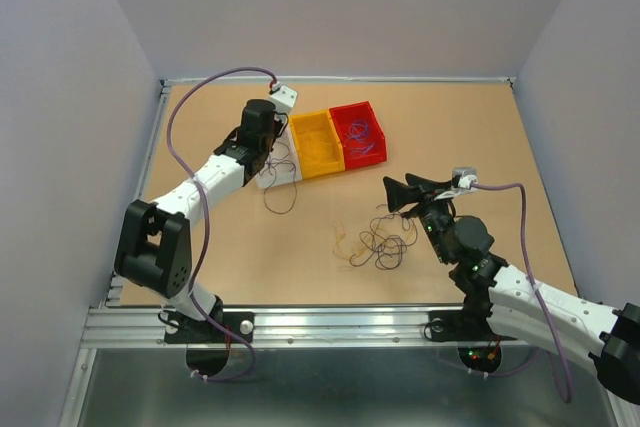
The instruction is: Untangle the cables
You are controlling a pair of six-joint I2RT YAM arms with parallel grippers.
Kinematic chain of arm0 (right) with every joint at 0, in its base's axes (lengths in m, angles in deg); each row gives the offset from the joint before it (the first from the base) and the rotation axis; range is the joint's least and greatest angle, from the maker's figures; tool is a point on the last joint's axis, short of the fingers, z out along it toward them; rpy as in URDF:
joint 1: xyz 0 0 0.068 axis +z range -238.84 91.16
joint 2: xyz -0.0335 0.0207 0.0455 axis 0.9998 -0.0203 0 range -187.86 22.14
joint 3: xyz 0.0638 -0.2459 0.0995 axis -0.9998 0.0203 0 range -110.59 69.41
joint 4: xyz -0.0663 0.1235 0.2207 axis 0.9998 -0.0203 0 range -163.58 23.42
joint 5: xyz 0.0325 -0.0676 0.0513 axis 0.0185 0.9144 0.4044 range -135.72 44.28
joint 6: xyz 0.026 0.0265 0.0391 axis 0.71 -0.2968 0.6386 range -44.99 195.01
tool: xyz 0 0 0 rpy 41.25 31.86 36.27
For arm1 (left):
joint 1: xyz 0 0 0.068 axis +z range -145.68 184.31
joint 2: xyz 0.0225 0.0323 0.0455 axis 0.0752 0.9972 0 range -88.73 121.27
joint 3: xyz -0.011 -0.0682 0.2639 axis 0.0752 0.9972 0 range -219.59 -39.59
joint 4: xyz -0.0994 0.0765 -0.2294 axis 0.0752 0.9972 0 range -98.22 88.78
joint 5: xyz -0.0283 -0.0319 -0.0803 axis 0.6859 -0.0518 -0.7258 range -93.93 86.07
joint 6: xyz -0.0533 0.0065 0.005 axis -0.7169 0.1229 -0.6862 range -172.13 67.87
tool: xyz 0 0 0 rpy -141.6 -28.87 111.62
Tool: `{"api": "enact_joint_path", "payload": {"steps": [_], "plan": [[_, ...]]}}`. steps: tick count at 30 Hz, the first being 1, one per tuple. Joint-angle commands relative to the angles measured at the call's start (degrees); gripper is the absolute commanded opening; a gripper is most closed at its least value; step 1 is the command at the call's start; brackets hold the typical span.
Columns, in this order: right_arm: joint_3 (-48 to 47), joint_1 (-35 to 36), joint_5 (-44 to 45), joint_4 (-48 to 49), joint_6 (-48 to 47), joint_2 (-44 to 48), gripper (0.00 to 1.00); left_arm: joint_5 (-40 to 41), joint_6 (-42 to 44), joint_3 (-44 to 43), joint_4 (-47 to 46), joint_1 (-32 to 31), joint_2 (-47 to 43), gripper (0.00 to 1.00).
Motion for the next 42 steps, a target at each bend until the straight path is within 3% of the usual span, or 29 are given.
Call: {"api": "enact_joint_path", "payload": {"steps": [1,9,16,22,24,25,29,31,37,39,42], "plan": [[1.13,0.04,1.06,2.78,-0.85,0.9,0.7,-4.3,1.61,-2.13,1.25,0.35,-4.7,0.0],[1.13,0.13,1.15,2.78,-0.85,0.29,0.7,-4.66,3.02,-8.18,11.18,0.43,1.7,0.0],[0.78,0.04,1.33,2.87,-0.67,-0.94,0.7,-5.71,1.26,-20.83,18.2,4.74,22.59,0.0],[0.87,0.04,1.15,2.78,-0.67,-0.06,0.7,-10.29,1.0,-21.82,20.07,5.44,27.65,0.0],[1.04,0.13,1.24,2.78,-0.67,0.37,0.7,-11.51,0.65,-20.68,18.75,5.53,24.76,0.09],[1.04,0.13,1.24,2.78,-0.67,0.64,0.7,-12.82,0.56,-18.93,16.92,5.53,23.35,0.23],[1.04,0.13,0.97,2.78,-0.67,0.64,0.7,-14.33,-0.14,-14.54,12.87,5.53,16.05,0.51],[1.04,0.04,0.97,2.87,-0.67,0.55,0.7,-14.59,-0.49,-11.9,10.5,5.53,11.57,0.6],[1.04,0.13,1.33,2.69,-0.76,0.46,0.7,-17.05,-0.67,-6.01,9.78,5.53,-0.2,0.72],[1.04,0.13,1.33,2.69,-0.67,0.29,0.7,-20.04,0.29,-1.35,9.78,5.44,-4.76,0.87],[0.95,0.04,1.24,2.78,-0.67,-0.06,0.7,-22.76,3.27,5.76,10.66,4.05,-10.21,0.97]]}}
